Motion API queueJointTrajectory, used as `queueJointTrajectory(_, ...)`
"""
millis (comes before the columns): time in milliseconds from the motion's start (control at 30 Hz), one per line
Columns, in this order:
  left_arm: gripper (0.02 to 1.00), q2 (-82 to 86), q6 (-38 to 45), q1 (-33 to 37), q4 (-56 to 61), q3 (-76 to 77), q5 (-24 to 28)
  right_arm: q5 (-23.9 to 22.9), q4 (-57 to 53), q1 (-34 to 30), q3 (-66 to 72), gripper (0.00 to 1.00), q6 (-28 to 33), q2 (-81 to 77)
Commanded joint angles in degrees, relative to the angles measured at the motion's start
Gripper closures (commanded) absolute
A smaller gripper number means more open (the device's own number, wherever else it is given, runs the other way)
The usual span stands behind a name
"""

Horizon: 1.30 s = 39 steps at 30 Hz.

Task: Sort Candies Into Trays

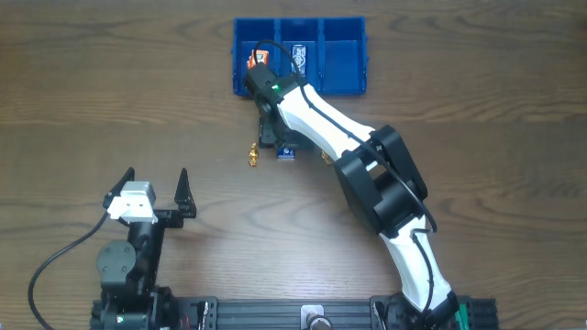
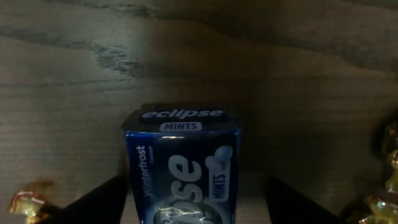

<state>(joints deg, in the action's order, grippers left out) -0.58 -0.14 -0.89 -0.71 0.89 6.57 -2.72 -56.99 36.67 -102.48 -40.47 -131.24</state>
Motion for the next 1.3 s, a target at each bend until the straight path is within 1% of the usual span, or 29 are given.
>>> queueJointTrajectory(33,0.023,0.35,0.37,0.22,-3.08,-0.61,1.86,-0.13,0.26,0.83,0.2,0.441,-0.24,-0.39)
queueJointTrajectory(133,0.023,0.35,0.37,0.22,-3.08,-0.61,1.86,-0.15,0.31,0.76,0.2,0.649,-0.24,-0.39)
queueJointTrajectory(167,0.025,0.35,0.37,0.22,-3.08,-0.61,1.86,-0.15,0.33,0.76,0.2,0.689,-0.22,-0.39)
queueJointTrajectory(200,0.023,0.35,0.37,0.22,-3.08,-0.61,1.86,-0.17,0.39,0.76,0.2,0.698,-0.22,-0.39)
queueJointTrajectory(400,0.023,0.35,0.37,0.22,-3.08,-0.61,1.86,-0.26,1.18,0.76,0.07,0.724,-0.02,-0.35)
queueJointTrajectory(500,0.023,0.35,0.37,0.22,-3.08,-0.61,1.86,-0.61,-0.37,0.76,-1.57,0.724,0.44,0.81)
queueJointTrajectory(600,0.023,0.35,0.37,0.22,-3.08,-0.61,1.86,-3.28,-3.3,0.79,-4.7,0.726,1.4,3.61)
queueJointTrajectory(667,0.023,0.35,0.37,0.22,-3.08,-0.61,1.86,-6.19,-4.96,0.79,-7.63,0.724,1.95,6.1)
queueJointTrajectory(700,0.023,0.35,0.37,0.22,-3.08,-0.61,1.86,-9.79,-6.1,0.79,-11.28,0.722,3.32,8.35)
queueJointTrajectory(733,0.023,0.35,0.37,0.22,-3.08,-0.61,1.86,-11.61,-6.45,0.76,-12.92,0.722,3.45,8.98)
queueJointTrajectory(767,0.023,0.35,0.37,0.24,-3.08,-0.61,1.86,-15.98,-6.86,0.76,-17.0,0.717,4.0,9.7)
queueJointTrajectory(833,0.025,0.35,0.37,0.22,-3.08,-0.61,1.86,-19.26,-6.27,0.11,-21.44,0.706,5.88,9.73)
queueJointTrajectory(933,0.023,0.35,0.37,0.22,-3.08,-0.61,1.86,-22.05,-0.7,-1.42,-23.39,0.68,10.29,9.73)
queueJointTrajectory(1033,0.023,0.35,0.37,0.22,-3.08,-0.61,1.86,-22.8,3.54,-2.8,-23.39,0.671,13.03,9.27)
queueJointTrajectory(1200,0.023,0.35,0.37,0.22,-3.08,-0.61,1.86,-22.69,5.2,-4.63,-23.39,0.663,13.35,7.82)
queueJointTrajectory(1300,0.023,0.35,0.37,0.22,-3.08,-0.61,1.86,-20.7,5.25,-6.08,-23.39,0.654,14.12,6.69)
